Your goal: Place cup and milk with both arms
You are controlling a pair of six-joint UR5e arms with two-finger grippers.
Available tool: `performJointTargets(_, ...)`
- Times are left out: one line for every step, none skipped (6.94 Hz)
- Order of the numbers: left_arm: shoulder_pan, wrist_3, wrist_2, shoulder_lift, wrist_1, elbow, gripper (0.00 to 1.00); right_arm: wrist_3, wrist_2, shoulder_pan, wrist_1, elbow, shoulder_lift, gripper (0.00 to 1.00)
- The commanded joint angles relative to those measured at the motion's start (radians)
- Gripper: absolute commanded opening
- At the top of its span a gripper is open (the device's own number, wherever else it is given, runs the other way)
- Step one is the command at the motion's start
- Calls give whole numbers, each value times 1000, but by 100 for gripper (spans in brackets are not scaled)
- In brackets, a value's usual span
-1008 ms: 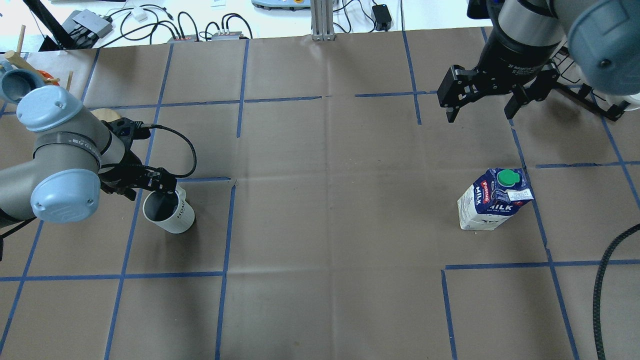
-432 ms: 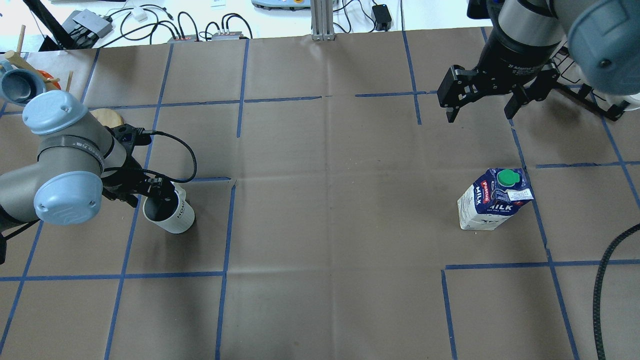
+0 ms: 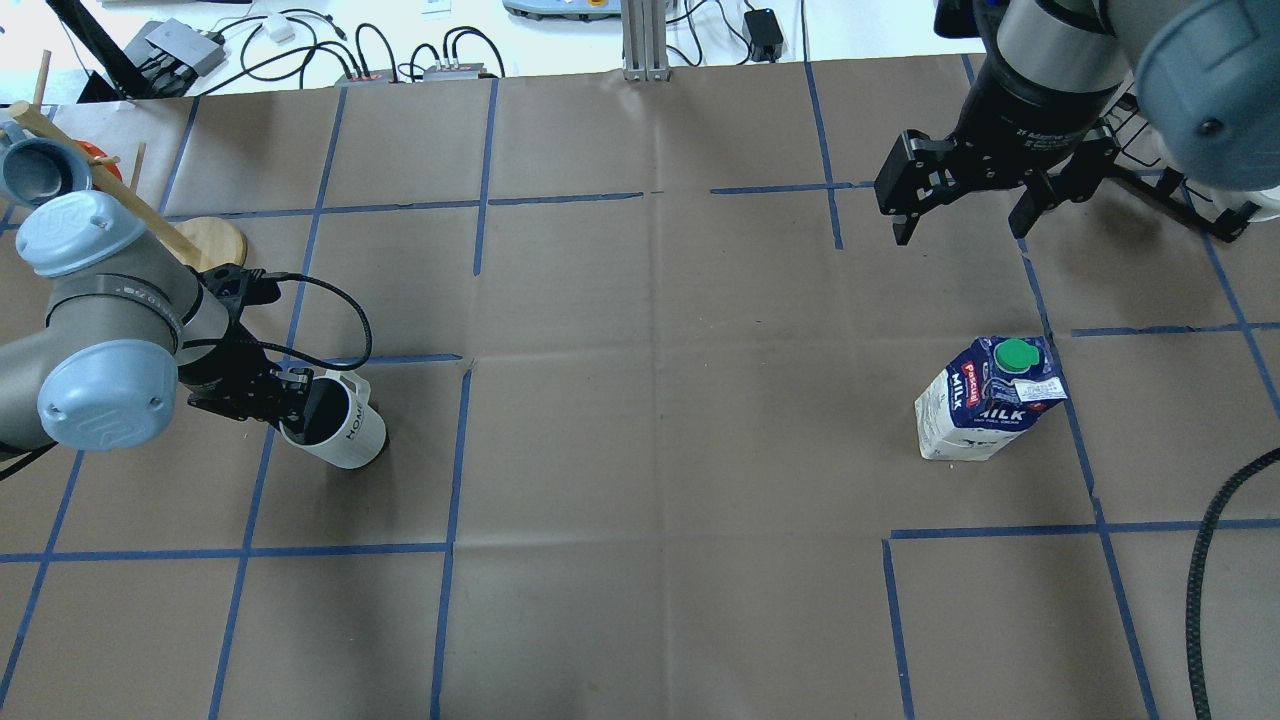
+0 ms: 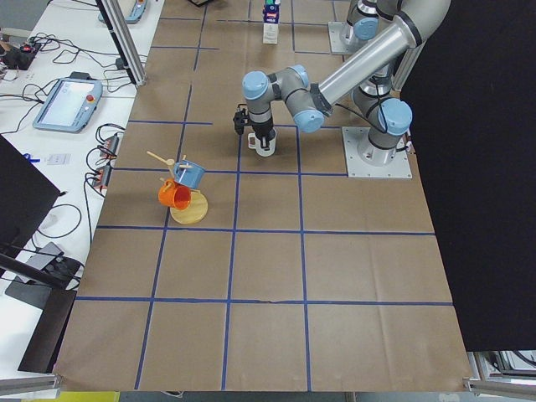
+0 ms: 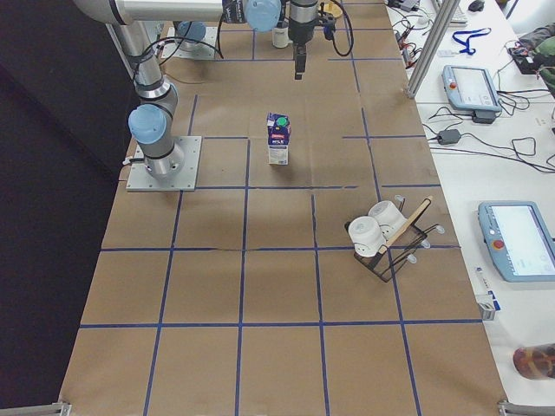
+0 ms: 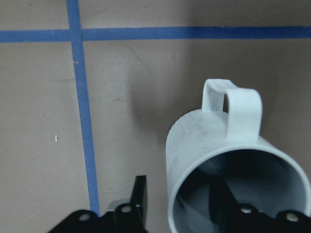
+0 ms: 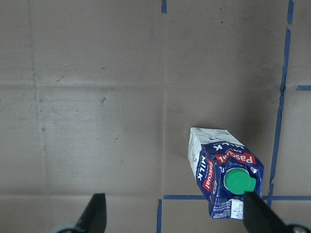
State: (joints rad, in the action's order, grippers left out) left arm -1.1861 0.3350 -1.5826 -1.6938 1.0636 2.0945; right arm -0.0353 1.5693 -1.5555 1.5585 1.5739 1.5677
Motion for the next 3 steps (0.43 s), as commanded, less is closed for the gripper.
performJointTargets(-12,-16,6,19,6,-16,0,0,0,0,0,0,0,100)
performJointTargets(-35,-23,25,11,7,-72,0,0,0,0,0,0,-1,100)
performJointTargets(-100,-28,53,8,85,-165,0,0,0,0,0,0,0,100)
